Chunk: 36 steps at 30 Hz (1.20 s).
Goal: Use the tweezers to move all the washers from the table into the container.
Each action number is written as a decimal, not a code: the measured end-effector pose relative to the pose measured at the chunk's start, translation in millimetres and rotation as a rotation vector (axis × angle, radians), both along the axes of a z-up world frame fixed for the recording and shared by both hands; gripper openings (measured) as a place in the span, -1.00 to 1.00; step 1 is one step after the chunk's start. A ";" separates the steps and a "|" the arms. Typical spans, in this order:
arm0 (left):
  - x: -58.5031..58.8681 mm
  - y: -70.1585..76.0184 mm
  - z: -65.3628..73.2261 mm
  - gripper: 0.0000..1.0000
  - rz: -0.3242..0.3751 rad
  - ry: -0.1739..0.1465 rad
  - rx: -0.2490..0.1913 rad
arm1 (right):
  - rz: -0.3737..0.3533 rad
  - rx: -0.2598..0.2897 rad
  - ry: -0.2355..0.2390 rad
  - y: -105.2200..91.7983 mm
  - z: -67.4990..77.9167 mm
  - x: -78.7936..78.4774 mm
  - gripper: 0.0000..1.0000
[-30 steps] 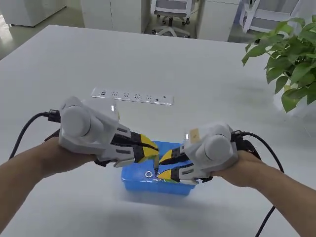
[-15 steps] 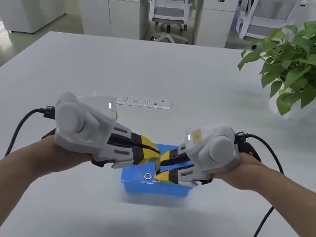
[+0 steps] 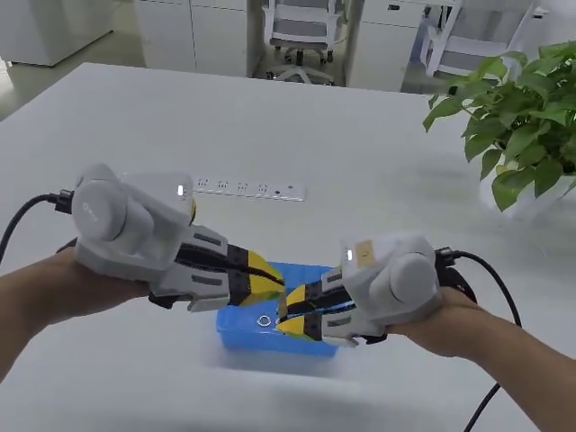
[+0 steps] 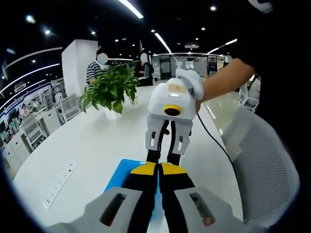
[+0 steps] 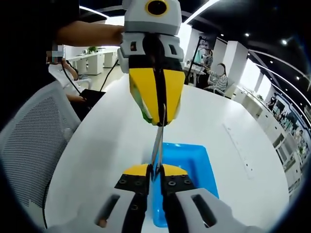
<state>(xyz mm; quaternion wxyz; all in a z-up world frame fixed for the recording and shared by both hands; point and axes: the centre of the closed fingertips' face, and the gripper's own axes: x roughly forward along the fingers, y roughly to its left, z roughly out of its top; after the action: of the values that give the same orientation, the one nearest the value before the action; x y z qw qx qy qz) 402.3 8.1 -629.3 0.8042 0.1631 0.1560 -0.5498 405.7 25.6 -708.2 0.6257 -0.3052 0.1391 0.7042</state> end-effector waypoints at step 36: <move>-38.6 19.6 -78.5 -0.90 -0.064 0.098 0.230 | 0.069 -0.191 -0.011 -26.6 -41.3 -31.5 -0.84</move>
<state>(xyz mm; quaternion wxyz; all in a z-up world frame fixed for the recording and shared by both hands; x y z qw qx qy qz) 363.7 27.7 -707.8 0.7537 0.2323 0.2520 -0.5608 374.2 -1.0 -749.4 0.5700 -0.3718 0.1918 0.7072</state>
